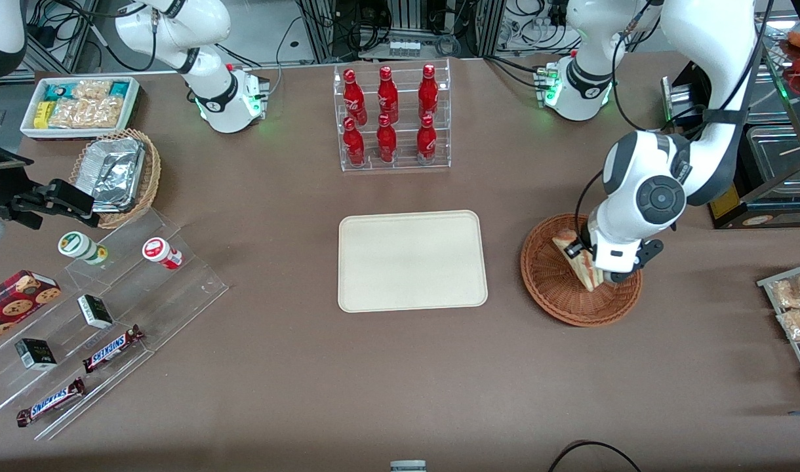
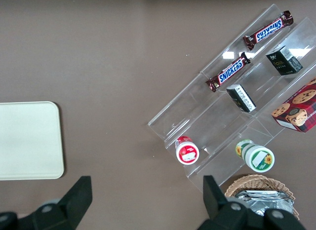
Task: Place sandwich from basket to tray
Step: 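Lift the sandwich and carry it over the cream tray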
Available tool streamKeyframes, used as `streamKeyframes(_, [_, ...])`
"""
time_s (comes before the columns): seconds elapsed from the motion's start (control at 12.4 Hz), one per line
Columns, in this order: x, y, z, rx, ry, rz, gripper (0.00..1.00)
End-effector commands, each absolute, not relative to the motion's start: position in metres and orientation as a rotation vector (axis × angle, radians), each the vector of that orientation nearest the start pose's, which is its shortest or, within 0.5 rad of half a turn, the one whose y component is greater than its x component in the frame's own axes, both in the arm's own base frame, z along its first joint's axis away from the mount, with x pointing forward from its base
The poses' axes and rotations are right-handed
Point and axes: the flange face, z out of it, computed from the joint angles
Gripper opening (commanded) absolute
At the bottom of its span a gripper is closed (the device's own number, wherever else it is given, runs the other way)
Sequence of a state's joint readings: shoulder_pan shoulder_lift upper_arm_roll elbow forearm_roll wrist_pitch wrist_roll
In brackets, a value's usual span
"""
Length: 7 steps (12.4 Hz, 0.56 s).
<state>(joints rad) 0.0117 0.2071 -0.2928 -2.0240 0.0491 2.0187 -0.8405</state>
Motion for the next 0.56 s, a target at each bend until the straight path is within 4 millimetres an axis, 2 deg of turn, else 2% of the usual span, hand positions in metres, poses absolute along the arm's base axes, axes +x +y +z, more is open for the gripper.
streamKeyframes(0.0, [0.537, -0.194, 0.358, -2.978, -0.576, 0.29, 0.09])
streamKeyframes(0.4, [0.524, -0.3, 0.361, -3.095, -0.317, 0.263, 0.09])
streamKeyframes(0.48, [0.517, -0.33, 0.358, -3.1, -0.293, 0.234, 0.08])
